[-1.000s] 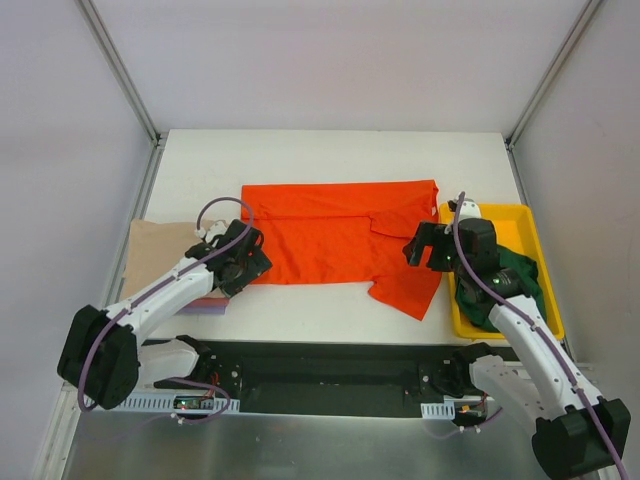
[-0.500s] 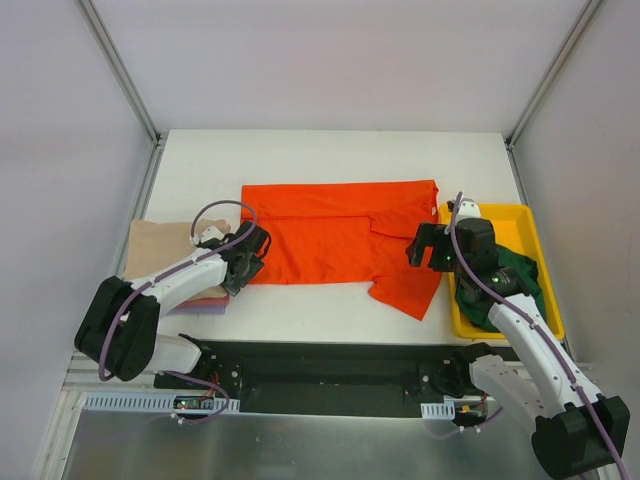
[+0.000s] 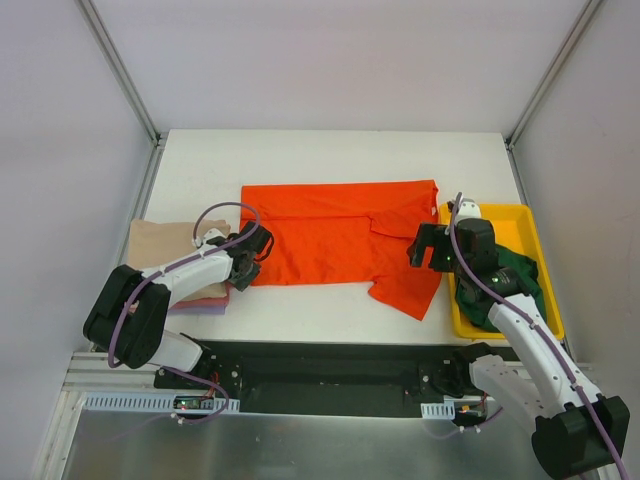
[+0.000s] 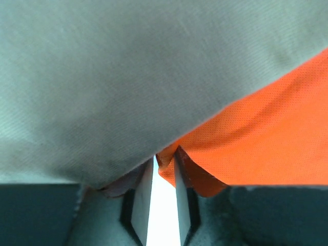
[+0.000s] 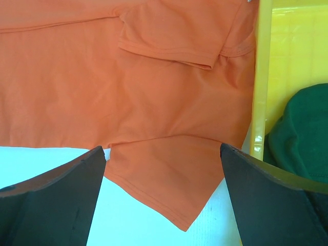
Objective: Fold and stack the t-shirts
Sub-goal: Grap the side of the flattened tshirt closest away from the robot with both arms
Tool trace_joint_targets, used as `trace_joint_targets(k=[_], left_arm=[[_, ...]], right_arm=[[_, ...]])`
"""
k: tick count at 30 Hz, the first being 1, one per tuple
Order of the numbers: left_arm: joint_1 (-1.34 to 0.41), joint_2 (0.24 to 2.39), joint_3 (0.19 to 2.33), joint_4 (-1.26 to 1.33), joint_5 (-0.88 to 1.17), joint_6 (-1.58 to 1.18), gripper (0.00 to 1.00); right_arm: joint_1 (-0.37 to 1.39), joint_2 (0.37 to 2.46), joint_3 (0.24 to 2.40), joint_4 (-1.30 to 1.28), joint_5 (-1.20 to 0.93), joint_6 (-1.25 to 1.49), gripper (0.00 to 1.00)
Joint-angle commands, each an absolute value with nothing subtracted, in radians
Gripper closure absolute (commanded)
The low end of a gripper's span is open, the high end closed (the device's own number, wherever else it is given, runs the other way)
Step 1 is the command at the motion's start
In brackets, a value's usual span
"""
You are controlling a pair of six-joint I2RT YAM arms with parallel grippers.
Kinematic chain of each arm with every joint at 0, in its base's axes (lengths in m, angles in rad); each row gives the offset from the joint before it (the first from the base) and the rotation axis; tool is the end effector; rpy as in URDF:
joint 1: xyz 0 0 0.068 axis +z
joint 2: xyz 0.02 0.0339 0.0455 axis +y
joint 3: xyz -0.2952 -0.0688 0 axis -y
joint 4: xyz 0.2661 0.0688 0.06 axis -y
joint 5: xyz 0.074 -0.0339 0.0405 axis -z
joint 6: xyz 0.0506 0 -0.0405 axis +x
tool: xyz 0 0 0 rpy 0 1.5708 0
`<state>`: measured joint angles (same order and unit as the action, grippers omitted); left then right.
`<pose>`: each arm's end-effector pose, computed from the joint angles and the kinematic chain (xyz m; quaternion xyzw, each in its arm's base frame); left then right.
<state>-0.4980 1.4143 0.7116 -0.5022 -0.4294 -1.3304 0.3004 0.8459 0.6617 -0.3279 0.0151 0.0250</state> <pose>0.2374 -0.1051 0.1668 -0.4239 0.8630 -0.0129 0.2744 0.1965 0.0601 0.2837 -0.1147 0.8555 0.0754 0.4993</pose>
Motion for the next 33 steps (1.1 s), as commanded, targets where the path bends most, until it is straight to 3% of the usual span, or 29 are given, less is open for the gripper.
trace_joint_targets(k=[1,4,7,14,19,24,33], left_arm=[[-0.503,1.425,0.721,-0.517,-0.44,-1.347,0.82],[-0.503,1.422,0.726,-0.517,-0.44,-1.335,0.88],[-0.503,1.419,0.735,-0.517,-0.442,-1.324,1.0],[-0.502,1.416,0.742,-0.517,-0.445,-1.298,1.0],[-0.502,1.414,0.735,-0.515,-0.454,-1.299,1.0],[-0.5,1.411,0.736,-0.515,-0.44,-1.299,1.0],[-0.5,1.396,0.721,-0.514,-0.434,-1.308,1.0]], right_arm=[[0.298,0.853,0.681,-0.36,0.011,0.031,0.04],[0.327,0.882,0.721,-0.46,-0.018,0.025,0.04],[0.455,0.911,0.747,-0.554,0.053,0.041,0.04],[0.681,0.986,0.709,-0.687,0.118,0.204,0.03],[0.686,1.037,0.638,-0.689,0.15,0.278,0.08],[0.673,1.109,0.624,-0.647,0.127,0.31,0.24],[0.58,1.238,0.574,-0.537,0.049,0.302,0.32]])
